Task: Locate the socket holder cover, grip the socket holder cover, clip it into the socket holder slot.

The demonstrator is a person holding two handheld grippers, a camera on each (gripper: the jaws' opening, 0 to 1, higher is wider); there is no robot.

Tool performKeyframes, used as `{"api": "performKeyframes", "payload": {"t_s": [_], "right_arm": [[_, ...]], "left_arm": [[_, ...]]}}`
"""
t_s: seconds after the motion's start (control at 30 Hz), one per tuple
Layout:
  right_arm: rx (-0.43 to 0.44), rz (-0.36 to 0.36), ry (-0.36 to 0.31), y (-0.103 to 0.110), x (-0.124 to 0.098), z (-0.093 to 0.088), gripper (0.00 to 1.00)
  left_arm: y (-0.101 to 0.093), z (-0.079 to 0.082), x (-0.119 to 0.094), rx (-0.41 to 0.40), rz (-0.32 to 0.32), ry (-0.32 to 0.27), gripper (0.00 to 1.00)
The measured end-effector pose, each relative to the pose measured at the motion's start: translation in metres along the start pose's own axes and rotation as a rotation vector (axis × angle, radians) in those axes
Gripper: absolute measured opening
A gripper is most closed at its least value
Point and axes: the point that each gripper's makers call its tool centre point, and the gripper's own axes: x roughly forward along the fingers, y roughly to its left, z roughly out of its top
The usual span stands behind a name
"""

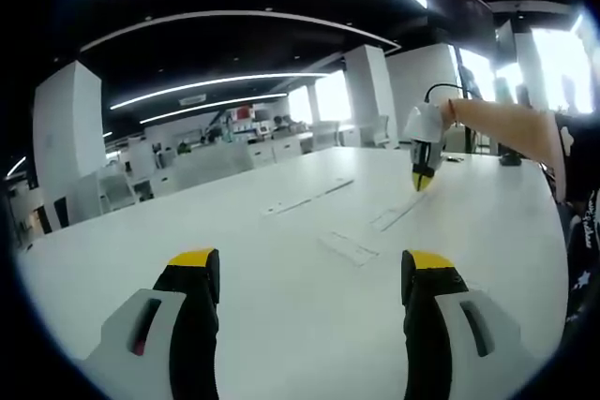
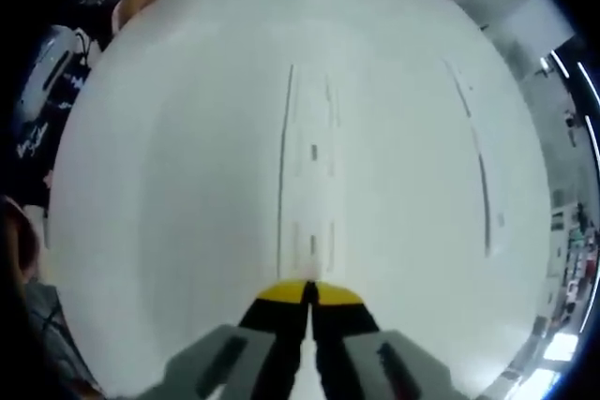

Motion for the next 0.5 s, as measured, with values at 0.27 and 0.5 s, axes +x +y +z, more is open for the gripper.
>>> {"api": "performKeyframes", "payload": {"t_s": [0.27, 0.5], "right_arm": [[-0.003, 0.001, -0.012, 0.0001, 0.0011, 0.0052, 0.04], [-0.008, 0.003, -0.033, -0.0056, 0.0013, 0.0093, 0.04]], "left_arm": [[0.0011, 0.0, 0.0013, -0.001, -0.001, 0.001, 0.78], [0.0012, -0.0001, 0.0019, 0.0, 0.0, 0.003, 0.78]]}}
